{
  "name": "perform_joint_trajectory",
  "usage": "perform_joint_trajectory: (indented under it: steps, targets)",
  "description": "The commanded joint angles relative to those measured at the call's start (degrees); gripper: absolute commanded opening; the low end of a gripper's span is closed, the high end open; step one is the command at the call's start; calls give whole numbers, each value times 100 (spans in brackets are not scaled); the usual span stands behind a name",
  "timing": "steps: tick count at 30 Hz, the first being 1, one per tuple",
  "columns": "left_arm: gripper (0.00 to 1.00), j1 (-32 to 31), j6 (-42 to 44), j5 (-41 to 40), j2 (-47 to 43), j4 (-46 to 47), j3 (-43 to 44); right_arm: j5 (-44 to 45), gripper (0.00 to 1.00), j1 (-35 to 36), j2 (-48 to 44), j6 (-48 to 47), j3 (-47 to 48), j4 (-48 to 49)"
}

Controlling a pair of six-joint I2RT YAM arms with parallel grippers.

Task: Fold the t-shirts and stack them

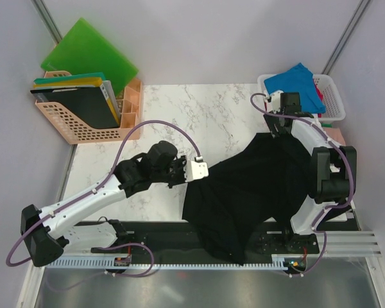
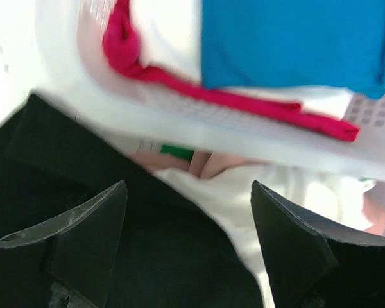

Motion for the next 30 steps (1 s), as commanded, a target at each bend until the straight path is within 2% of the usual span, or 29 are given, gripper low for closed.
perform_joint_trajectory:
  steps: [1, 5, 15, 16, 17, 18, 19, 21, 30]
  targets:
    - [2, 70, 26, 10, -137, 333, -85, -194, 85, -71, -533, -119, -404, -131]
    - [2, 62, 8, 159, 12, 421, -94, -134, 86, -228, -728, -268, -581, -175]
    - [2, 62, -53, 292, 118, 412, 99, -133, 85, -458, -289, -339, -370, -254]
    - [2, 62, -44, 283, 109, 412, 73, -142, 81, -458, -253, -322, -361, -254]
    - [2, 62, -44, 283, 109, 421, 64, -186, 73, -458, -183, -287, -361, -254]
    - [2, 62, -44, 274, 109, 412, 47, -247, 59, -458, -157, -260, -361, -254]
    - [2, 62, -36, 257, 101, 421, 29, -282, 31, -449, -148, -234, -361, -254]
    - [2, 62, -44, 265, 118, 412, -15, -327, 0, -449, -130, -172, -361, -246]
    - [2, 62, -18, 371, 311, 500, -33, -485, 0, -458, -665, -251, -502, -263]
